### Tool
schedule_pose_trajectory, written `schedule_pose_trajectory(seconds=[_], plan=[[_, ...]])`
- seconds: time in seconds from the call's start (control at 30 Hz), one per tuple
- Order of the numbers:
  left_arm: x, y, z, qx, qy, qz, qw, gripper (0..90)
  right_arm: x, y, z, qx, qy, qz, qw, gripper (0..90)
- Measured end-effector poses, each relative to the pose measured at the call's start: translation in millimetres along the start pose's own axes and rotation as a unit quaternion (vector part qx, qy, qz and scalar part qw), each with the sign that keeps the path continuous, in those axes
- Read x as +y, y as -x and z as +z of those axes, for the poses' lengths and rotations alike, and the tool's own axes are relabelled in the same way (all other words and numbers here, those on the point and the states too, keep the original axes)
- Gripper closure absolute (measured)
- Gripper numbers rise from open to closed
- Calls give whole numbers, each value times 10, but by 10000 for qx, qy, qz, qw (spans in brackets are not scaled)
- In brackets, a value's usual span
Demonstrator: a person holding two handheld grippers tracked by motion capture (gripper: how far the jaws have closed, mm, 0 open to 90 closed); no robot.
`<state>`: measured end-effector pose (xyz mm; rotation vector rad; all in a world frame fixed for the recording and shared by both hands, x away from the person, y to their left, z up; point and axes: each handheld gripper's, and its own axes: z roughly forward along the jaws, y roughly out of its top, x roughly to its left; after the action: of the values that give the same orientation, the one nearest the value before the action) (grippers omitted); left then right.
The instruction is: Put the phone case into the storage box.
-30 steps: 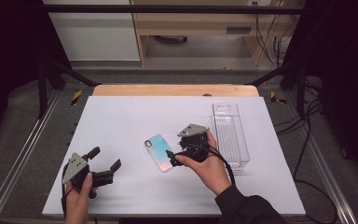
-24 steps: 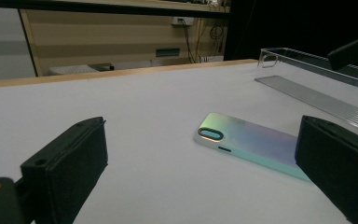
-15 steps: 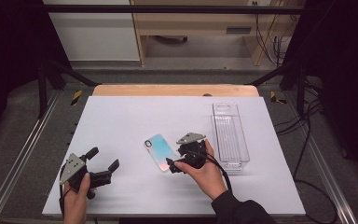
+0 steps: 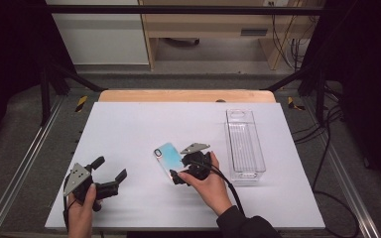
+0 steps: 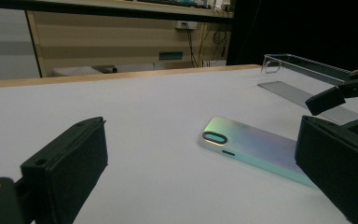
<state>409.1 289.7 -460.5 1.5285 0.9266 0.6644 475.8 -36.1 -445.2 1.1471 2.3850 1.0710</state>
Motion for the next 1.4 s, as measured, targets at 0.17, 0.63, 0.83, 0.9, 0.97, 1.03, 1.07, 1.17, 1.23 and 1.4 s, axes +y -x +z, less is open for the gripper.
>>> schedule_pose_trajectory(seconds=[0.17,0.63,0.83,0.9,0.97,1.03,1.07,1.17,1.23,1.4], plan=[[-3,-4,8,-24,3,-14,10000,20,4,-32,130,-21,-81,89,9999,53],[-4,7,17,-51,-24,15,10000,20,-41,-149,330,-218,-185,-14,9996,57],[-5,15,23,-74,-40,31,10000,20,-71,-175,389,-235,-266,-50,9994,59],[-6,19,26,-82,-49,34,9999,20,-75,-174,401,-267,-294,-31,9992,60],[-8,21,30,-90,-54,35,9999,21,-79,-168,409,-269,-319,-11,9991,60],[-9,22,34,-99,-69,53,9999,21,-87,-161,418,-243,-333,11,9991,60],[-10,26,38,-101,-58,37,9999,21,-92,-157,422,-247,-332,-11,9991,61],[-9,28,38,-113,-70,53,9999,21,-109,-149,433,-293,-383,-16,9988,60],[-11,29,38,-111,-84,55,9999,21,-113,-144,436,-318,-394,5,9987,60],[-13,41,46,-128,-101,66,9998,21,-125,-145,442,-326,-415,-24,9986,67]])
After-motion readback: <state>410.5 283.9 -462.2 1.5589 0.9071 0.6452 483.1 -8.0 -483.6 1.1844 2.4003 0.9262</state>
